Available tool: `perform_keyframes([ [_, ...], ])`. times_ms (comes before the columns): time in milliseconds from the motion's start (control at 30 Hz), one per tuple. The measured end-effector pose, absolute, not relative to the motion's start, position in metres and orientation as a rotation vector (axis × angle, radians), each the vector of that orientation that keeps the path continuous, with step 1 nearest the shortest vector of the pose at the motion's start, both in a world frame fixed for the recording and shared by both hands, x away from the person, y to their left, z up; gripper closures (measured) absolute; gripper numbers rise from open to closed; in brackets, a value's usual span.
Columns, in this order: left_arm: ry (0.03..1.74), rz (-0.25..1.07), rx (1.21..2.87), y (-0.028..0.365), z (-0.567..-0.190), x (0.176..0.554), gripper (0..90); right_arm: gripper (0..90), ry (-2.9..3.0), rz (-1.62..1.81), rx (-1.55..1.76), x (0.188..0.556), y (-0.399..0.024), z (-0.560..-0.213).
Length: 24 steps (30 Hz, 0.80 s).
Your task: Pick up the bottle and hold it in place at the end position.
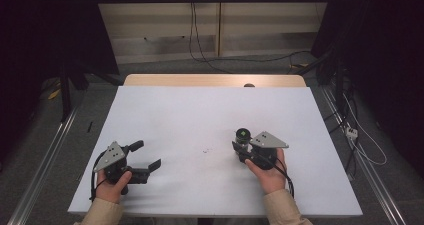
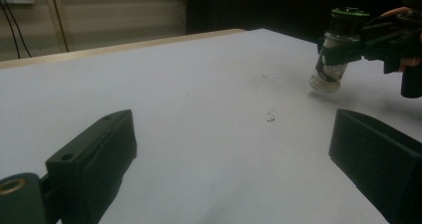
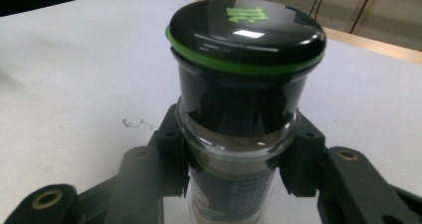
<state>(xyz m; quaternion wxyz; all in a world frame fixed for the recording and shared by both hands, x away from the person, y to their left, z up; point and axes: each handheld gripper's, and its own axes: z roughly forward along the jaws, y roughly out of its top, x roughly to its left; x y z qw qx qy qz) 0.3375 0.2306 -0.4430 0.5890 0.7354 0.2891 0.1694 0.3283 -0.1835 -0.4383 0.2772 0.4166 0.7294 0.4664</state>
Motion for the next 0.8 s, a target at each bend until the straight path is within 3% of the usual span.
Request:
perform_keyframes([
  [800, 0.667, 0.391, 1.717, 0.230, -0.443, 0.338, 4.4, 53.6, 1.971, 1.267, 1.097, 0.355, -0.163, -0.432],
])
